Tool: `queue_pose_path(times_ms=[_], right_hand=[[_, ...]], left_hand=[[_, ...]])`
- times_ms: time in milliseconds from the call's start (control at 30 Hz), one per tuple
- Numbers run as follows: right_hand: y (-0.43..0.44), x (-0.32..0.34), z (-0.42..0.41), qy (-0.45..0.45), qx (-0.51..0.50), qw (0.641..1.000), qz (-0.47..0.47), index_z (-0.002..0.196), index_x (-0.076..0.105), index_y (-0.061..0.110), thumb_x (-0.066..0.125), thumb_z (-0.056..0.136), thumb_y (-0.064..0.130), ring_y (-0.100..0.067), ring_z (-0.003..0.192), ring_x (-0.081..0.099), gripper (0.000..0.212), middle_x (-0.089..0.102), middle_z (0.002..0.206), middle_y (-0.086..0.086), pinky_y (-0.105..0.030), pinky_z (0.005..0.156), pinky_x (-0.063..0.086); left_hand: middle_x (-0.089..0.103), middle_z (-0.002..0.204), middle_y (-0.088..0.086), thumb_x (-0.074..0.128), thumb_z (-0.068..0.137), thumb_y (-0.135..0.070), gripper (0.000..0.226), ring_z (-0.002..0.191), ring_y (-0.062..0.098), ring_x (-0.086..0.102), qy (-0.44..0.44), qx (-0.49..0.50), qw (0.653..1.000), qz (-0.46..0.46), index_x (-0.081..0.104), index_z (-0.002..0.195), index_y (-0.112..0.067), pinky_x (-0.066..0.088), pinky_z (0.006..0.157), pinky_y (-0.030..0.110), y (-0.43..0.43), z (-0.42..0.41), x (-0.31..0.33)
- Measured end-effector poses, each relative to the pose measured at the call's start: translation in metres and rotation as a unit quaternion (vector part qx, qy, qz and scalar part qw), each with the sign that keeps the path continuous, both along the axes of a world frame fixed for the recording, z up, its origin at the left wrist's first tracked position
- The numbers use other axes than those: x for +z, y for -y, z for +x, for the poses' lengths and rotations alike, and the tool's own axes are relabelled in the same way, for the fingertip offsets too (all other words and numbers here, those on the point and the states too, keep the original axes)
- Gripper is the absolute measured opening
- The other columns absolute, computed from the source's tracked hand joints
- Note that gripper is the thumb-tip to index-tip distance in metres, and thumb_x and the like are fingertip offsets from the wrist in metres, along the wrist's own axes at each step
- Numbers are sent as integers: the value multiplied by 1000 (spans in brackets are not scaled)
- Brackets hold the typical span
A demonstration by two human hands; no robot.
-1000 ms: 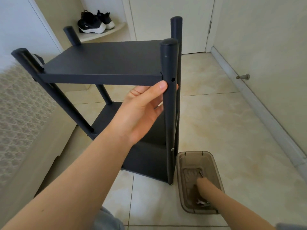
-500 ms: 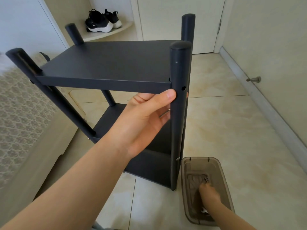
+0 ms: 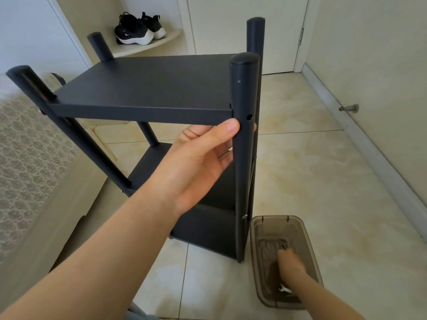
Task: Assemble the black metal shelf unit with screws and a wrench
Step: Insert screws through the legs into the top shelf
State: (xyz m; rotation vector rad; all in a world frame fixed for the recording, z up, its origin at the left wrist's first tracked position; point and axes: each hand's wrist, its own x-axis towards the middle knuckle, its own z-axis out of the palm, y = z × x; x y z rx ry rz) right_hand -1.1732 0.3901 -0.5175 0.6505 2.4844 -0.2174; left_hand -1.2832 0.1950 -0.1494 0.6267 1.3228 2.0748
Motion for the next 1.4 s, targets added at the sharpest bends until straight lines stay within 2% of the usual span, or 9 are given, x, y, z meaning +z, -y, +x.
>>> queue_pose_path(times_ms=[100,267,367,633,733,867,1000,1167,1400], right_hand=[[-3,14,-5,-18,-4,1000,-12,132,52,6,41,101,1,-24,114,61,33,50,137,-15,-30,92,50],[-15,60,-23,-42,25,998,-26,104,57,10,44,99,6,-24,106,57,14,58,110,-7,-30,95,46],[-19,104,-43,-37,75,996,-19,127,53,2,46,100,7,-27,122,54,29,56,132,-13,-28,91,44],[-13,262,-53,-129,87,980,-126,98,70,-2,68,92,17,-20,80,74,19,76,89,-12,-30,80,59],[-11,316,-34,-181,86,952,-231,90,64,6,63,95,18,-11,66,70,13,74,84,-9,-22,69,59],[-4,370,-11,-246,131,900,-337,88,65,13,62,95,18,-13,71,72,10,72,81,-4,-24,69,59],[7,416,2,-347,144,818,-435,84,64,20,62,93,18,-14,66,68,10,71,77,-3,-24,64,55],[15,429,10,-531,119,729,-416,82,63,13,66,89,17,-14,60,66,9,72,74,-3,-21,63,54],[20,419,8,-572,134,714,-382,80,63,22,68,86,24,-15,64,67,8,71,75,0,-19,66,53]], left_hand=[[71,109,5,74,83,-23,7,119,26,61,9,6,1000,1,79,78,-23,45,109,44,0,-1,0],[74,111,7,75,88,-20,6,117,23,66,8,-20,1000,11,80,86,-20,55,97,36,2,-1,4],[75,112,6,66,90,-18,15,119,24,66,2,-23,1000,16,81,86,-20,55,94,33,4,0,6],[73,117,14,64,89,-16,15,120,28,65,21,16,999,39,77,91,-10,57,91,31,1,5,8],[73,116,13,64,88,-17,16,117,25,67,24,31,998,38,79,92,-11,57,88,27,-1,8,8],[73,112,15,63,88,-17,21,113,26,68,28,57,997,43,72,100,-2,57,86,28,-3,8,7],[73,104,14,60,91,-16,26,109,26,69,9,49,998,42,65,101,7,57,90,31,-4,8,7],[73,109,20,61,89,-16,39,113,33,68,18,64,997,41,60,110,16,58,86,31,-4,7,8],[56,129,38,65,86,-19,59,123,42,59,30,98,994,25,49,124,24,54,101,42,-6,5,8]])
